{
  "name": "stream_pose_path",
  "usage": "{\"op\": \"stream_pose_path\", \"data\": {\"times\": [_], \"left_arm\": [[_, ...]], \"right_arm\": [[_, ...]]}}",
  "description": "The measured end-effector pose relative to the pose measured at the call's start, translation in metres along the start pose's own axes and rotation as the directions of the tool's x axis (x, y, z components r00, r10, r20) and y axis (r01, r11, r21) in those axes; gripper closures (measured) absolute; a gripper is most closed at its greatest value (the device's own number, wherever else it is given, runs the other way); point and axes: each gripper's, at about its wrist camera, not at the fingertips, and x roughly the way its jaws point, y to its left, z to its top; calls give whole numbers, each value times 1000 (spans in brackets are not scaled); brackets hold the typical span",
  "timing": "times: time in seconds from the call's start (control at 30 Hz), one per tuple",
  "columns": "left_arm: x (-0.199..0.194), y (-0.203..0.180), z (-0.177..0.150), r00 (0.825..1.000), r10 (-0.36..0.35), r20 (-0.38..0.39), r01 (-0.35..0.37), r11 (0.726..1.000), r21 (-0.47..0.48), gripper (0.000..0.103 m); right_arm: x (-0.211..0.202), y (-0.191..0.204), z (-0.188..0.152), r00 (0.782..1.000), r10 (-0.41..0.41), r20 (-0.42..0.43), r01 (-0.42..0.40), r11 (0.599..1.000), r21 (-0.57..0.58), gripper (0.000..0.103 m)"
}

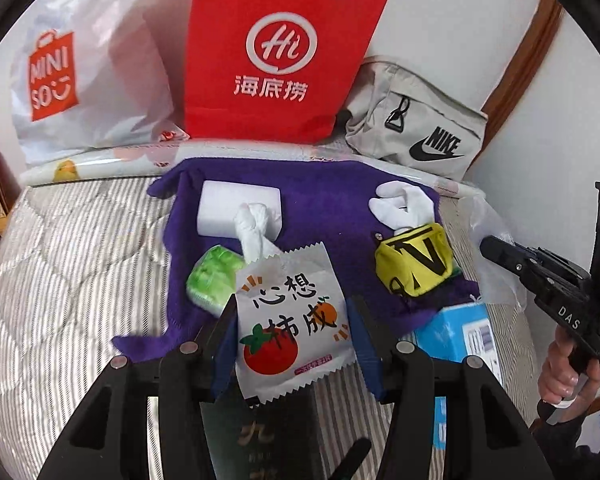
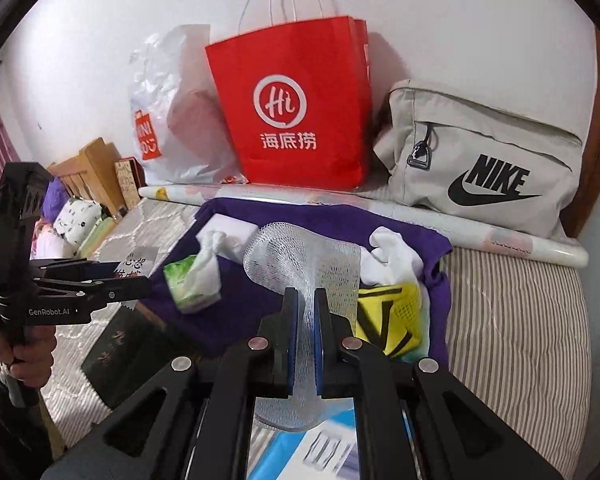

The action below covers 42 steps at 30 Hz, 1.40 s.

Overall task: Organize soft objects
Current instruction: 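Lower the plastic bag onto the pouch while the left tool drops the packet on the towel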

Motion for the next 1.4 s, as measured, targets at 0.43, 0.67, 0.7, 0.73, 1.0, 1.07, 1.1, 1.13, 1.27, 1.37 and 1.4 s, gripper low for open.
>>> {"op": "stream_pose_path", "data": {"times": [0.43, 0.67, 0.7, 0.73, 1.0, 1.07, 1.1, 1.13, 1.27, 1.37, 1.4], "left_arm": [[62, -10, 29, 995, 21, -101, -19, 1000, 21, 52], [85, 0, 34, 989, 45, -143, -44, 999, 11, 52], [87, 1, 33, 988, 44, -148, -43, 999, 10, 52], [89, 3, 33, 987, 43, -154, -43, 999, 5, 52], [98, 4, 39, 987, 24, -161, -23, 1000, 9, 47], [99, 3, 40, 987, 11, -160, -10, 1000, 5, 43], [99, 2, 41, 987, 7, -160, -7, 1000, 2, 42], [99, 2, 41, 987, 4, -161, -5, 1000, -1, 38], [93, -1, 40, 988, 11, -153, -11, 1000, -1, 33], [85, -3, 38, 989, 32, -148, -31, 999, 9, 32], [82, -3, 38, 989, 35, -144, -34, 999, 10, 32]], "right_arm": [[55, -23, 14, 996, -20, -86, 22, 1000, 18, 96], [89, -29, 10, 983, -22, -182, 21, 1000, -6, 95], [93, -31, 9, 981, -16, -193, 15, 1000, -2, 95], [97, -32, 8, 979, -11, -205, 11, 1000, 1, 95], [105, -33, 7, 974, 37, -225, -34, 999, 18, 72], [102, -34, 8, 976, 57, -209, -51, 998, 33, 53], [101, -34, 8, 977, 66, -202, -60, 998, 36, 44], [99, -33, 9, 978, 70, -198, -63, 997, 40, 40], [91, -33, 8, 980, 44, -192, -38, 999, 36, 39], [81, -32, 7, 981, 49, -190, -40, 998, 50, 39], [77, -32, 6, 980, 52, -191, -43, 998, 54, 39]]}}
